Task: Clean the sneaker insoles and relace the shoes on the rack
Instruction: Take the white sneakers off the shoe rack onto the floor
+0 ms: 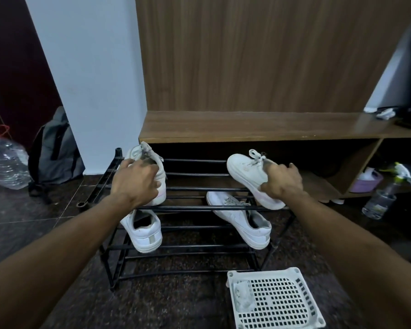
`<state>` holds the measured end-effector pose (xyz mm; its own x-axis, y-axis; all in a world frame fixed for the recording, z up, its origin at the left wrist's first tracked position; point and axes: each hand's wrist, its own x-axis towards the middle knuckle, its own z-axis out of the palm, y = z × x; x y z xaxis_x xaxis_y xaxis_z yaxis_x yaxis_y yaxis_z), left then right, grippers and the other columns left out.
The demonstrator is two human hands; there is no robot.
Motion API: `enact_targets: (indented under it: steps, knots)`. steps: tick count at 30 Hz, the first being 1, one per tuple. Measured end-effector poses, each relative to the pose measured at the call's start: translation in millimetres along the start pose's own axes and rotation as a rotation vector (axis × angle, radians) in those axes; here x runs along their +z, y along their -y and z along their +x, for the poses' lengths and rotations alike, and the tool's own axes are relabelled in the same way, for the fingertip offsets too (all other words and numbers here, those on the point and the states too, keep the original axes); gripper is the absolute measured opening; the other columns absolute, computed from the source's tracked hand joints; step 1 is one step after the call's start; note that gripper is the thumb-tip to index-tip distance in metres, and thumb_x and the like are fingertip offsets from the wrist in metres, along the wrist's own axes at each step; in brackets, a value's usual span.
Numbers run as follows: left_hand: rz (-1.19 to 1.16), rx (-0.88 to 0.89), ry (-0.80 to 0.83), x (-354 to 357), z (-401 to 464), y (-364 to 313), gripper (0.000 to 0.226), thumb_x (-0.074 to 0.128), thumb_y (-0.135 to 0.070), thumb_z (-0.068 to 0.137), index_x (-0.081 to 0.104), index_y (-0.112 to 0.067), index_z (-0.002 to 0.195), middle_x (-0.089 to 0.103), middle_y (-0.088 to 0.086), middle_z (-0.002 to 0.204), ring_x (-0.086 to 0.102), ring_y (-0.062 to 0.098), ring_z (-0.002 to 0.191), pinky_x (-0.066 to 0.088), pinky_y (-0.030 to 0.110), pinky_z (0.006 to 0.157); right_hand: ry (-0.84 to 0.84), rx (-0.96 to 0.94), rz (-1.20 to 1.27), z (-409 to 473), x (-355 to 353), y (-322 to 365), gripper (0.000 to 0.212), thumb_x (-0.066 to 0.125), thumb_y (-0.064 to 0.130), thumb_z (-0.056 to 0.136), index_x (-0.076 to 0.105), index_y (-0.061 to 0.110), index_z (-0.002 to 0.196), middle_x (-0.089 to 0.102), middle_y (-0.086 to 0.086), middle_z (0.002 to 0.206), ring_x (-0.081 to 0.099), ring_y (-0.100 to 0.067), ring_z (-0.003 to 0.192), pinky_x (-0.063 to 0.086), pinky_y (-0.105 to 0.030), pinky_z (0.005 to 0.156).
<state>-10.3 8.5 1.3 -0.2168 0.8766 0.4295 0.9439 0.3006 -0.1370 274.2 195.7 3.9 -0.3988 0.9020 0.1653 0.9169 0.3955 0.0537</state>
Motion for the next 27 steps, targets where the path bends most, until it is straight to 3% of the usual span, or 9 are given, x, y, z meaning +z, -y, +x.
enact_targets:
  steps: [3, 6, 8, 11, 14, 18, 21, 24, 27]
  knots:
    - [-0.080, 0.135, -0.091, -31, -12, -2, 0.025, 0.060, -0.029, 0.079, 0.042, -0.018, 0.066, 0.053, 0.002, 0.069, 0.059, 0.028, 0.078, 0.035, 0.039, 0.092, -0.074, -0.092, 0.036, -25, -24, 7, 0.028, 0.069, 0.038, 0.078, 0.058, 0.017, 0.093, 0.068, -0.007, 0.096, 0.061, -0.028, 0.097, 0.035, -0.038, 0.105]
    - [-0.208, 0.283, -0.144, -68, -24, -3, 0.029, 0.051, -0.041, 0.074, 0.040, -0.016, 0.062, 0.036, -0.007, 0.059, 0.049, 0.025, 0.063, 0.037, 0.035, 0.081, -0.130, -0.160, 0.096, -58, -66, 12, 0.030, 0.070, 0.041, 0.073, 0.057, 0.015, 0.084, 0.066, -0.004, 0.085, 0.061, -0.029, 0.083, 0.042, -0.032, 0.070]
    - [-0.273, 0.367, -0.127, -90, -36, -6, 0.035, 0.044, -0.048, 0.073, 0.044, -0.014, 0.063, 0.039, -0.008, 0.057, 0.043, 0.018, 0.058, 0.033, 0.032, 0.076, -0.097, -0.216, 0.135, -78, -96, 14, 0.033, 0.071, 0.043, 0.068, 0.058, 0.016, 0.082, 0.064, -0.001, 0.077, 0.060, -0.027, 0.075, 0.042, -0.031, 0.061]
    - [-0.386, 0.496, -0.044, -114, -53, -13, 0.034, 0.050, -0.048, 0.074, 0.041, -0.018, 0.062, 0.038, -0.009, 0.053, 0.039, 0.007, 0.053, 0.035, 0.032, 0.067, 0.061, -0.266, 0.135, -106, -140, 18, 0.035, 0.077, 0.045, 0.062, 0.059, 0.017, 0.074, 0.062, 0.002, 0.071, 0.058, -0.021, 0.070, 0.037, -0.028, 0.053]
    - [-0.578, 0.527, 0.143, -131, -67, -21, 0.030, 0.059, -0.044, 0.074, 0.046, -0.020, 0.062, 0.046, -0.005, 0.055, 0.047, 0.014, 0.054, 0.041, 0.036, 0.056, 0.258, -0.284, 0.136, -136, -172, 31, 0.034, 0.081, 0.042, 0.064, 0.059, 0.016, 0.066, 0.057, 0.005, 0.065, 0.053, -0.017, 0.063, 0.036, -0.027, 0.052]
    - [-0.699, 0.452, 0.451, -128, -92, -38, 0.017, 0.065, -0.038, 0.073, 0.058, -0.024, 0.067, 0.057, -0.007, 0.061, 0.053, 0.009, 0.058, 0.041, 0.031, 0.058, 0.501, -0.312, 0.149, -163, -161, 49, 0.031, 0.081, 0.033, 0.070, 0.060, 0.010, 0.069, 0.052, 0.003, 0.064, 0.049, -0.015, 0.059, 0.035, -0.025, 0.050]
    - [-0.616, 0.435, 0.571, -92, -116, -54, 0.027, 0.063, -0.042, 0.070, 0.046, -0.026, 0.058, 0.047, -0.008, 0.054, 0.045, 0.006, 0.051, 0.035, 0.032, 0.055, 0.609, -0.329, 0.116, -173, -107, 64, 0.035, 0.082, 0.037, 0.068, 0.058, 0.012, 0.066, 0.057, 0.001, 0.071, 0.056, -0.017, 0.066, 0.042, -0.026, 0.056]
    - [-0.461, 0.448, 0.643, -33, -144, -71, 0.039, 0.063, -0.044, 0.074, 0.038, -0.018, 0.059, 0.041, -0.004, 0.054, 0.043, 0.016, 0.053, 0.026, 0.033, 0.055, 0.740, -0.298, 0.100, -183, -38, 78, 0.041, 0.081, 0.036, 0.070, 0.049, 0.012, 0.059, 0.052, 0.001, 0.065, 0.049, -0.016, 0.058, 0.038, -0.026, 0.057]
    - [-0.257, 0.451, 0.700, 31, -178, -89, 0.041, 0.064, -0.042, 0.080, 0.035, -0.018, 0.061, 0.053, -0.001, 0.068, 0.055, 0.025, 0.076, 0.030, 0.033, 0.069, 0.817, -0.232, 0.102, -192, 34, 89, 0.035, 0.078, 0.038, 0.071, 0.051, 0.015, 0.074, 0.062, 0.000, 0.093, 0.060, -0.019, 0.083, 0.040, -0.027, 0.072]
